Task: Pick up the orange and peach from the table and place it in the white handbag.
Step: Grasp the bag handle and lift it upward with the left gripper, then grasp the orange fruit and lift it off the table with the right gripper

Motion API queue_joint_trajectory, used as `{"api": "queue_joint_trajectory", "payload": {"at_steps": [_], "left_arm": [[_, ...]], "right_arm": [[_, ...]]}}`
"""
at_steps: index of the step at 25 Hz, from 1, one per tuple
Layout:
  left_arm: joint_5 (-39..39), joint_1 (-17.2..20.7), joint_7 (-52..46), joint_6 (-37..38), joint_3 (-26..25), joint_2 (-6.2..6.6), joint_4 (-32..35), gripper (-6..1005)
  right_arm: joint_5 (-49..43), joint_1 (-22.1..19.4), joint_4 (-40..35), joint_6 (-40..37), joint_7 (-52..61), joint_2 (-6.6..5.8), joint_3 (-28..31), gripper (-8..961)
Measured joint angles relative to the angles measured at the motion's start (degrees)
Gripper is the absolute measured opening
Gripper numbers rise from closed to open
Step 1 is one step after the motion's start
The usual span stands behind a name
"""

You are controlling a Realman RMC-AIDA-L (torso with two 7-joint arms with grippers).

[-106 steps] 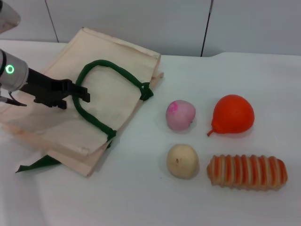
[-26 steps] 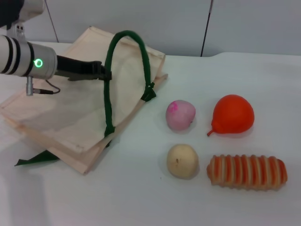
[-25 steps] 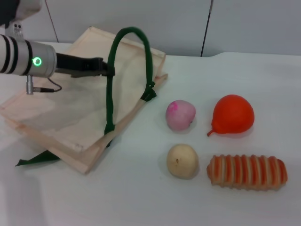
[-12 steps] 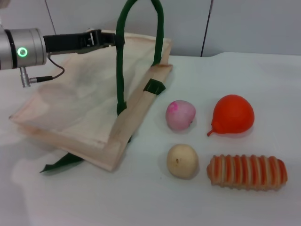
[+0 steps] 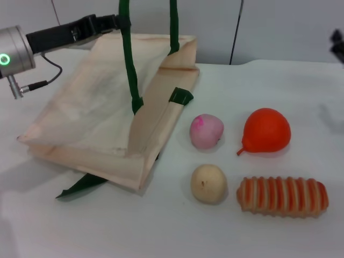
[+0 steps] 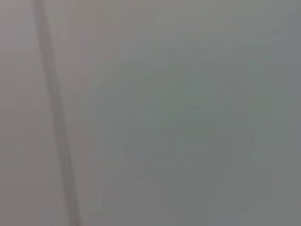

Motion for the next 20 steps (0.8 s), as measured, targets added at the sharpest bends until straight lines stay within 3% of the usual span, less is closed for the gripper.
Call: {"api": "queue_joint_trajectory", "payload": {"at_steps": [7, 13, 20], "left_arm": [[-2.51, 0.20, 2.30, -2.79, -0.08, -0.10, 0.01, 119], [-4.45, 1.13, 2.67, -4.40, -0.08, 0.02, 0.40, 119], [-7.88, 2.67, 4.32, -7.27, -0.08, 0.71, 0.51, 120]], "right_arm": [[-18.95, 1.92, -5.40, -3.57, 7.45, -0.01, -0.94, 883], [-26.74, 2.00, -8.78, -11.13, 10.67, -0.01, -1.18, 883], [-37.48, 2.18, -13.87, -14.40, 18.70, -0.07, -1.18, 883]]}}
